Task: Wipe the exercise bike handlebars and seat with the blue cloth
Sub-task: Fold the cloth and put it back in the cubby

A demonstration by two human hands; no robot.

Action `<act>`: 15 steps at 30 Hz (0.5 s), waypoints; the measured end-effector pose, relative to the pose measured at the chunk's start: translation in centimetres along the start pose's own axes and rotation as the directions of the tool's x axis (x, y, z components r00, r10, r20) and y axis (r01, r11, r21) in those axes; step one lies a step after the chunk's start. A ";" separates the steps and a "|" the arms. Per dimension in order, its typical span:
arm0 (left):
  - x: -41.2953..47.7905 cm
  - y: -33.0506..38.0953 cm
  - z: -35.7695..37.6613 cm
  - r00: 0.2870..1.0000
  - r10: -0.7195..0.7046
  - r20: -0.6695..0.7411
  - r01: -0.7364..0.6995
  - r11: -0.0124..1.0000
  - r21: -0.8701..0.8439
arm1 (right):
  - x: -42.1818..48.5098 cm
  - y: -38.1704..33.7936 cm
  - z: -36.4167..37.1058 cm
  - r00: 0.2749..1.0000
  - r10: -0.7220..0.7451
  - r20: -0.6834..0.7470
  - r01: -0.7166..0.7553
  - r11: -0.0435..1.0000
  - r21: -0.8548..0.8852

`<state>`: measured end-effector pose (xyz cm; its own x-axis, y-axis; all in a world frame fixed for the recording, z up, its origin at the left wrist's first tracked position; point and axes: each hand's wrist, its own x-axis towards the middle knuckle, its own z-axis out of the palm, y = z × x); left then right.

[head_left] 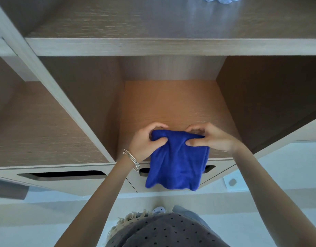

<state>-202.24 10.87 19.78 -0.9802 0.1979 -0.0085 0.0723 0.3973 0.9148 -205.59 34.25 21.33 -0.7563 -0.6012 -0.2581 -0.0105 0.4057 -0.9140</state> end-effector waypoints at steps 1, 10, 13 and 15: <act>0.6 -0.3 0.1 0.999 -0.022 -0.038 0.022 1.000 -0.006 | 0.6 0.1 -0.4 0.998 0.004 -0.066 -0.006 0.999 -0.040; 5.3 -4.6 3.5 0.995 0.092 0.046 -0.097 0.684 0.723 | 5.3 4.6 3.8 0.869 -0.214 -0.446 -0.202 0.670 -0.714; 4.2 -6.3 5.0 0.974 -0.059 0.220 -0.141 0.603 0.785 | 4.6 6.4 5.3 0.933 -0.167 -0.318 -0.154 0.613 -0.775; 3.1 -7.4 5.4 0.967 -0.106 0.230 -0.137 0.547 0.826 | 3.7 7.6 5.4 0.946 -0.159 -0.282 -0.164 0.515 -0.841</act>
<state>-204.86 13.37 10.83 -0.9133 0.3559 -0.1981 0.3260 0.9303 0.1682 -204.94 31.39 11.76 -0.8982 -0.4394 -0.0103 -0.4319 0.8867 -0.1647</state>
